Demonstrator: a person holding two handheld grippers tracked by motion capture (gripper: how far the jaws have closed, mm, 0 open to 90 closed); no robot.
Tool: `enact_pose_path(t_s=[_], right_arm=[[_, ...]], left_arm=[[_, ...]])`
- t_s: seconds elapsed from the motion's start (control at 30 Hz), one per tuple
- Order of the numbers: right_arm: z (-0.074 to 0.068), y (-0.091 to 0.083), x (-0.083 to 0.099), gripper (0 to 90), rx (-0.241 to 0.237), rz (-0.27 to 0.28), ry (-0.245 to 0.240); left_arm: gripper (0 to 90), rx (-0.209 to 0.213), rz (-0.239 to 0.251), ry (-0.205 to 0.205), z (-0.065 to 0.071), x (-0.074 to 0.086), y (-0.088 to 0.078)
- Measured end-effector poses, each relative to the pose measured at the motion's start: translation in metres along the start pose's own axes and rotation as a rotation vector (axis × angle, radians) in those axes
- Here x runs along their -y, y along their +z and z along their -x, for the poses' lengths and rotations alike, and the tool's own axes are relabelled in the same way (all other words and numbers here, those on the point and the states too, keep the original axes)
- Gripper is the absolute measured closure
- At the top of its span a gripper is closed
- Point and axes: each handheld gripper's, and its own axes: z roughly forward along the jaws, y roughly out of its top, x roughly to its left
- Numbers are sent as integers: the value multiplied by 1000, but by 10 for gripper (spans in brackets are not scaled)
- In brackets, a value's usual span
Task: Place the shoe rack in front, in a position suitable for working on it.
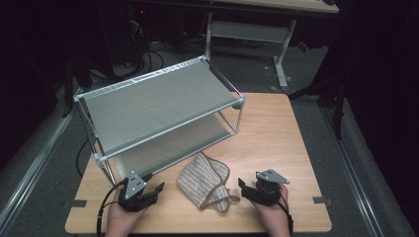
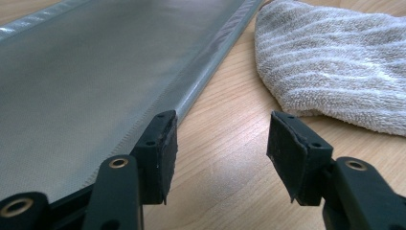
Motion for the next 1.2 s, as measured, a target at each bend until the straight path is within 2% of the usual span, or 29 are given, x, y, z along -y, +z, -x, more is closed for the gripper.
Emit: enact_pose_path(t_s=[0.2,0.27,0.33,0.43,0.67,0.77,0.97,1.2], right_arm=[[0,-3,0,247,0,13,2],[1,-3,1,238,-15,10,30],[1,-3,1,238,-19,11,37],[1,-5,0,235,-12,23,38],[-3,-9,-5,233,-36,34,37],[-8,-10,-7,222,-46,46,22],[-22,-12,-11,177,-79,43,-53],[-34,-12,-16,154,-106,52,-93]], left_arm=[[438,4,-1,7,1,0,0],[445,6,1,18,1,0,0],[445,10,5,23,2,-1,0],[457,20,12,31,3,-1,1],[486,27,13,43,6,-1,1],[481,25,2,39,5,-2,0],[451,19,26,32,6,-3,-4],[426,13,29,30,7,-2,-10]])
